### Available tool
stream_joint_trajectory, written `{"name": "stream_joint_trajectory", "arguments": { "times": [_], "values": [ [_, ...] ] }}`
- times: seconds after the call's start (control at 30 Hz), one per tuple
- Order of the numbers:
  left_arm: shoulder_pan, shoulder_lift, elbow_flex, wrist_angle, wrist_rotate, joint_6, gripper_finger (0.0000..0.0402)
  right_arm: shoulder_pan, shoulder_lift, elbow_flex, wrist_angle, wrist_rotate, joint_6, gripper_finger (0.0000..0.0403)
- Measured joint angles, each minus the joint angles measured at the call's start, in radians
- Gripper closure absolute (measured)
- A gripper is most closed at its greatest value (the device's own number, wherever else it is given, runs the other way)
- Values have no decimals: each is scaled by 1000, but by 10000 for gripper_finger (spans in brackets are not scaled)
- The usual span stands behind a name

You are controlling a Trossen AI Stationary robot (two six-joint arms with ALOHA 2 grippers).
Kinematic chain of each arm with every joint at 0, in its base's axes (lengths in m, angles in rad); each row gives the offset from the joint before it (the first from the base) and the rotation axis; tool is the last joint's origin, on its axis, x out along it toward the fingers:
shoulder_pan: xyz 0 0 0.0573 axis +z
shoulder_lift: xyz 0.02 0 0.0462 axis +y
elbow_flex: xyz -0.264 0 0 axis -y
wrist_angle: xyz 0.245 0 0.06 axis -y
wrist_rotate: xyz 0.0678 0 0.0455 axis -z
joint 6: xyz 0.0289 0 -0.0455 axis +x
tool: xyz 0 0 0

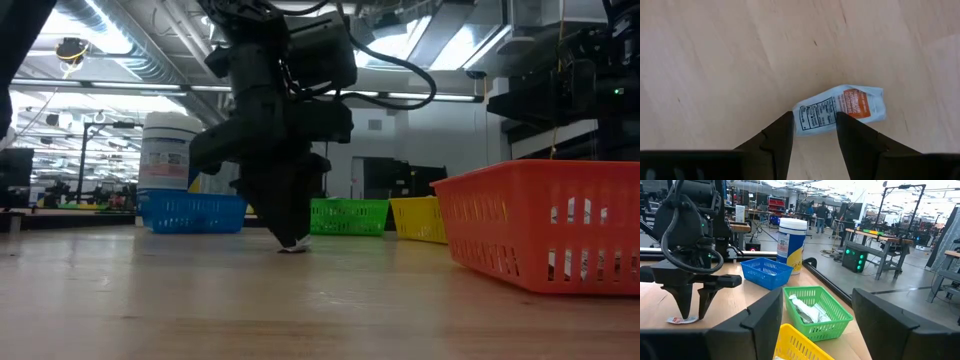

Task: Pick & Place First Aid Supplies
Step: Put the white ointment pack into the orange bin

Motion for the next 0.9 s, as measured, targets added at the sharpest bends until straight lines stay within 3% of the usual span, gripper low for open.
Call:
{"name": "stream_joint_trajectory", "arguments": {
  "times": [0.23,0.53,0.9],
  "values": [
    [6,11,-1,34,139,-3,271,0,0,0,0,0,0,166],
    [-5,11,-1,33,192,-69,390,0,0,0,0,0,0,166],
    [-43,-76,3,61,202,-328,400,0,0,0,0,0,0,166]
  ]
}}
